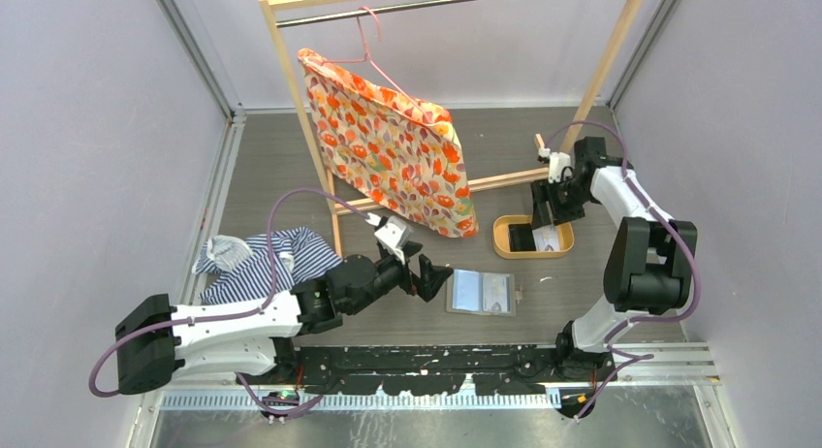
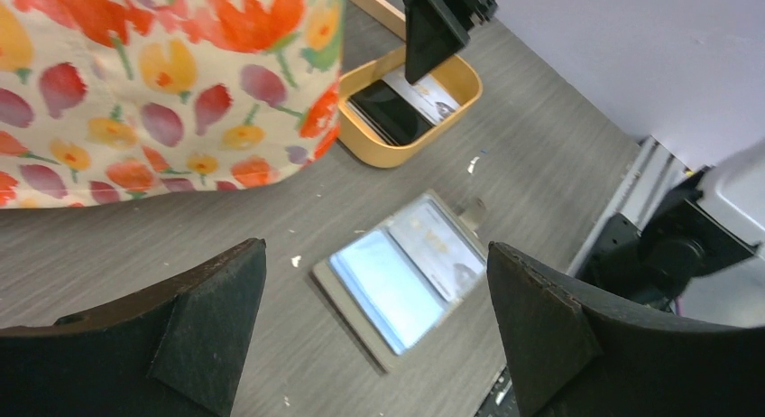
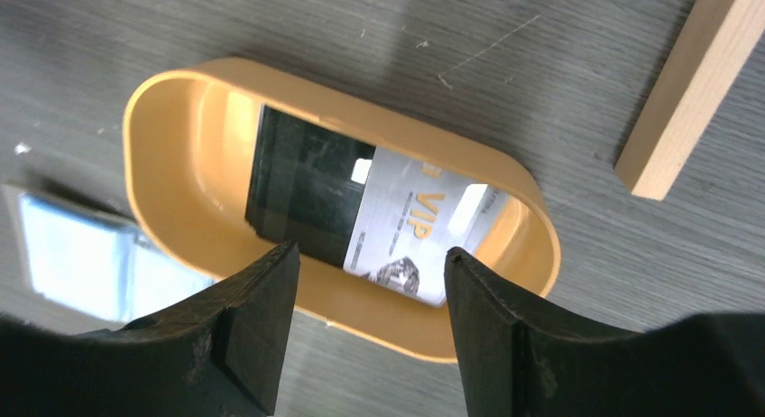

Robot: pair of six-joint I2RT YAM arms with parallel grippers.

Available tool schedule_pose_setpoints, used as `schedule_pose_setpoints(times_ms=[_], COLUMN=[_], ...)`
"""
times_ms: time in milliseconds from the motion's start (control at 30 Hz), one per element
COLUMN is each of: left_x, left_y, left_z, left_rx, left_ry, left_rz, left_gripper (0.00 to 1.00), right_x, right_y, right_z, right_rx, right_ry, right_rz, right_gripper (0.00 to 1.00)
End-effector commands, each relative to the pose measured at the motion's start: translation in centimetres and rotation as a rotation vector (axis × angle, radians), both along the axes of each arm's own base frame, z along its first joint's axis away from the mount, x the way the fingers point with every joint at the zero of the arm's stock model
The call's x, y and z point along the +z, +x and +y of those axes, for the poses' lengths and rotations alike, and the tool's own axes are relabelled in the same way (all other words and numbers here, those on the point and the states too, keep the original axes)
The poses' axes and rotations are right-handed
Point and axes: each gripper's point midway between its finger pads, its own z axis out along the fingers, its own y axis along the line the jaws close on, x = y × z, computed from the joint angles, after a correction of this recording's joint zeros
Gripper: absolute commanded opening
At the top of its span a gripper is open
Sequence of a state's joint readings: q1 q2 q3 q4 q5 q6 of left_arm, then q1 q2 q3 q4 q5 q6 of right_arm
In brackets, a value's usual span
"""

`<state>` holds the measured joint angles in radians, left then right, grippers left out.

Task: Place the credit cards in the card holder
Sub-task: Move the storage box to the center of the board, then pick up the credit card from the storage box.

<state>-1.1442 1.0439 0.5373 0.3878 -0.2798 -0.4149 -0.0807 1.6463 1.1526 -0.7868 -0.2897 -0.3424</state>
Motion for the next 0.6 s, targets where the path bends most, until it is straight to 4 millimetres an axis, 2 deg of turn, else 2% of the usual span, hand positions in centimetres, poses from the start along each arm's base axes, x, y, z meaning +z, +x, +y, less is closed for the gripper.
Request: schedule_pose_setpoints(times_ms=[0,233,367,567], left_x=[1.7,1.0,0.8,0.4], left_y=[1.5,2.5,2.5,2.4], left_z=[-0.6,-1.0,-1.3,-1.3], left_rx=[-0.026,-0.058,-0.071,-0.07], left_ry=[-0.04,-0.018,-0.024,-0.042], left_rz=[0.002,0.029,0.04,0.057], left_gripper=[0.93,0.93,0.93,0.93], right_x=[-1.5,-3.4,-4.2,-5.0], right_y=[1.6,0.5,0.1,0.9], right_z=[-1.8,-2.8,-2.6,-3.9], right_rx=[-0.084,-0.079,-0.068,-0.055], right_ry=[-0.15,-0.205,-0.184,-0.254], right_rz=[-0.019,0.03,0.063,0.056], right_gripper=[0.7,0.73,0.73,0.69])
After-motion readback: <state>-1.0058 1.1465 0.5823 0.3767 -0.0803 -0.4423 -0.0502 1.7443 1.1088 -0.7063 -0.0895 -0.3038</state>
